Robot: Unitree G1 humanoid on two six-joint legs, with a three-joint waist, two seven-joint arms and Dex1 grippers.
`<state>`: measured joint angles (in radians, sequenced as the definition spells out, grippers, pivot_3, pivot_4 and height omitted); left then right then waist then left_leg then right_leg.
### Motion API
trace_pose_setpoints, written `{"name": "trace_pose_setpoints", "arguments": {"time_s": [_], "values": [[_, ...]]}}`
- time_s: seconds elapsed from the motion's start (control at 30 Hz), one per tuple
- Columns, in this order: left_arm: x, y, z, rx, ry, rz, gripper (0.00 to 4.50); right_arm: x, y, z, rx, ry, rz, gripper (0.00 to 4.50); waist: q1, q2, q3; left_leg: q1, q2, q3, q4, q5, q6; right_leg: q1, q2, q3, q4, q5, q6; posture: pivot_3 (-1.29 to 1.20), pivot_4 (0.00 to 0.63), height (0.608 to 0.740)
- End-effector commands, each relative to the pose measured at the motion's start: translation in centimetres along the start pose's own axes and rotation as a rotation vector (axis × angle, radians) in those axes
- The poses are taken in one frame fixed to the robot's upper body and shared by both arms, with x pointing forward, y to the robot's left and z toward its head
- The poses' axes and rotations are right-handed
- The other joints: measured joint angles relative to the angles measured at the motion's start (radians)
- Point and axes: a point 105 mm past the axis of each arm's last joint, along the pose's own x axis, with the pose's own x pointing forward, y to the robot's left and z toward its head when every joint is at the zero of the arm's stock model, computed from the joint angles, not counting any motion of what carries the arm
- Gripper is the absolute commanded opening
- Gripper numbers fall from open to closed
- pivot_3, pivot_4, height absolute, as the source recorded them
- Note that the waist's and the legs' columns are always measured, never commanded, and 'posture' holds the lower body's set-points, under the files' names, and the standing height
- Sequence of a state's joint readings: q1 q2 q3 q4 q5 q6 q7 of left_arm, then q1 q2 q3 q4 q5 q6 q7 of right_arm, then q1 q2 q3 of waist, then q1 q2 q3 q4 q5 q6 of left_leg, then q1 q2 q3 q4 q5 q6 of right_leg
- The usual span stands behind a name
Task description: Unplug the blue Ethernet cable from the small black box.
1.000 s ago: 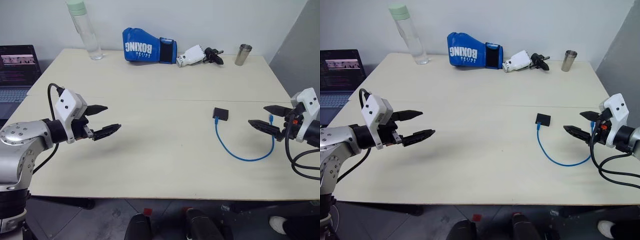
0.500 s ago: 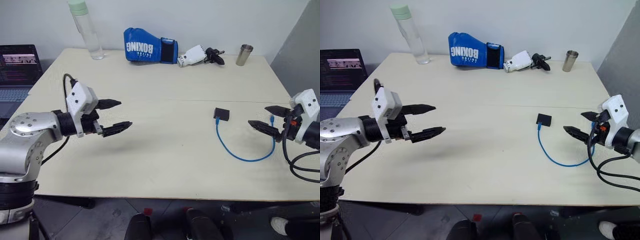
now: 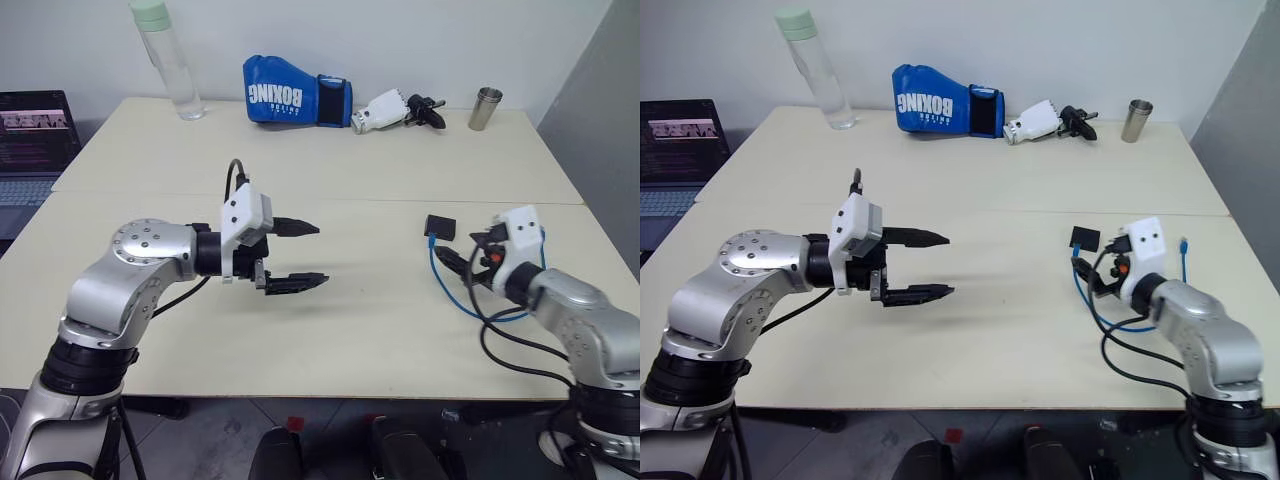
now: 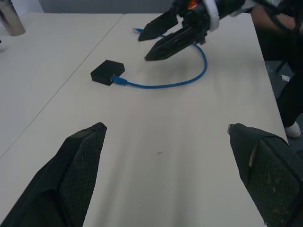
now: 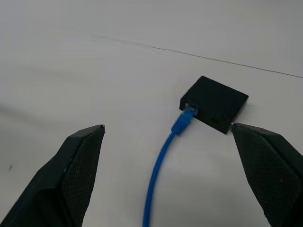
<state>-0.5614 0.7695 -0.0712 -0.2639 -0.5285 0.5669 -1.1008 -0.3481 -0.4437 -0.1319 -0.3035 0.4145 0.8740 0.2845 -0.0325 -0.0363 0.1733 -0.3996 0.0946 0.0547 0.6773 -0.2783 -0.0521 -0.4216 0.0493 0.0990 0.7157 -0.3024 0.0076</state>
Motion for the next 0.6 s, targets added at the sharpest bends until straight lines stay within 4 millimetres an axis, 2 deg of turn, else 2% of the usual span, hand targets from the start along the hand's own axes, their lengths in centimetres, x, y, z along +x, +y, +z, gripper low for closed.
{"name": "trace_pose_setpoints", "arguments": {"time_s": [0.03, 0.2, 0.47, 0.6], "values": [[0.3, 0.3, 0.8, 0.054, -0.014, 0.001, 4.37, 1.7, -1.0, -0.3, 0.006, -0.025, -0.145, 4.5, 0.0, 0.0, 0.0, 0.0, 0.0, 0.0, 0.0, 0.0, 0.0, 0.0, 0.0, 0.0, 0.0, 0.0, 0.0, 0.0, 0.15, 0.74], [0.7, 0.3, 0.6, 0.066, -0.006, 0.0, 4.37, 3.8, -2.0, -1.4, 0.053, -0.022, -0.286, 4.5, -0.001, 0.0, 0.0, 0.0, 0.0, 0.001, 0.0, 0.0, 0.0, -0.001, 0.0, 0.0, 0.0, 0.0, 0.0, 0.0, 0.15, 0.74], [0.5, 0.5, 0.5, 0.077, -0.004, 0.02, 4.37, 5.8, -0.9, -2.6, 0.091, 0.007, -0.32, 4.5, -0.002, 0.0, 0.0, 0.0, 0.0, 0.001, 0.0, 0.0, 0.0, -0.001, 0.0, 0.0, 0.0, 0.0, 0.0, 0.0, 0.15, 0.74], [0.2, 0.6, 0.3, 0.078, -0.002, 0.029, 4.5, 6.1, -0.1, -3.0, 0.127, 0.034, -0.337, 3.74, -0.003, 0.0, 0.0, 0.0, 0.0, 0.0, 0.0, 0.0, 0.0, -0.001, 0.0, 0.0, 0.001, 0.0, 0.0, 0.0, 0.15, 0.74]]}}
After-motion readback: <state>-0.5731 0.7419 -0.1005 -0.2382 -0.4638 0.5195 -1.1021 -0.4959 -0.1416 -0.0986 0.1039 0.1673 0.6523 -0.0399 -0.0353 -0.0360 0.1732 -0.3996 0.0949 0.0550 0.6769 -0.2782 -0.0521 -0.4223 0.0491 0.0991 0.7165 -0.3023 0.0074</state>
